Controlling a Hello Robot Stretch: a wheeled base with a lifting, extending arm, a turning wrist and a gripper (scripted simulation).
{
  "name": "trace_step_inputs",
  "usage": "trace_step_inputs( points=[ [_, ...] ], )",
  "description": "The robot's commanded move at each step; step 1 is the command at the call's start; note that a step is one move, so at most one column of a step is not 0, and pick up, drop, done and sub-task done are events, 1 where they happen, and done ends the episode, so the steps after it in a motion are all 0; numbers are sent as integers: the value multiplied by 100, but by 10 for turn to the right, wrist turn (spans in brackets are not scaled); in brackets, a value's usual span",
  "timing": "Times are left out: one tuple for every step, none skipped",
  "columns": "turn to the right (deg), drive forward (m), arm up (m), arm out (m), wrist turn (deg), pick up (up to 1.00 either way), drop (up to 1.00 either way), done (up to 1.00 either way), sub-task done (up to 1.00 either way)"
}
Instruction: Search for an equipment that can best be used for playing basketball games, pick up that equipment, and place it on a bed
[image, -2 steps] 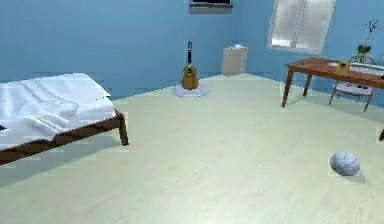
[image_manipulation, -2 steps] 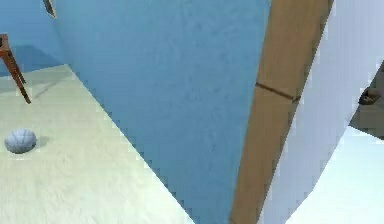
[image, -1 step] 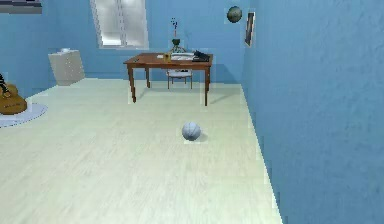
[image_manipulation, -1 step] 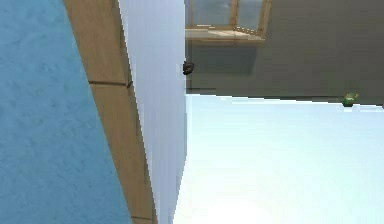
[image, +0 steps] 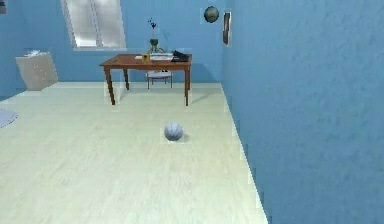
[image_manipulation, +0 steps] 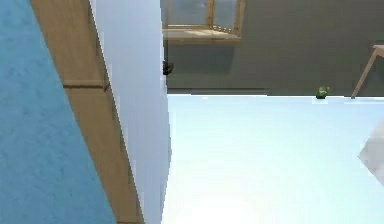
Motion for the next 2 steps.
trace_step_inputs(
  points=[
    [0,40,0,0,0,0,0,0,0],
    [60,0,0,0,0,0,0,0,0]
  ],
)
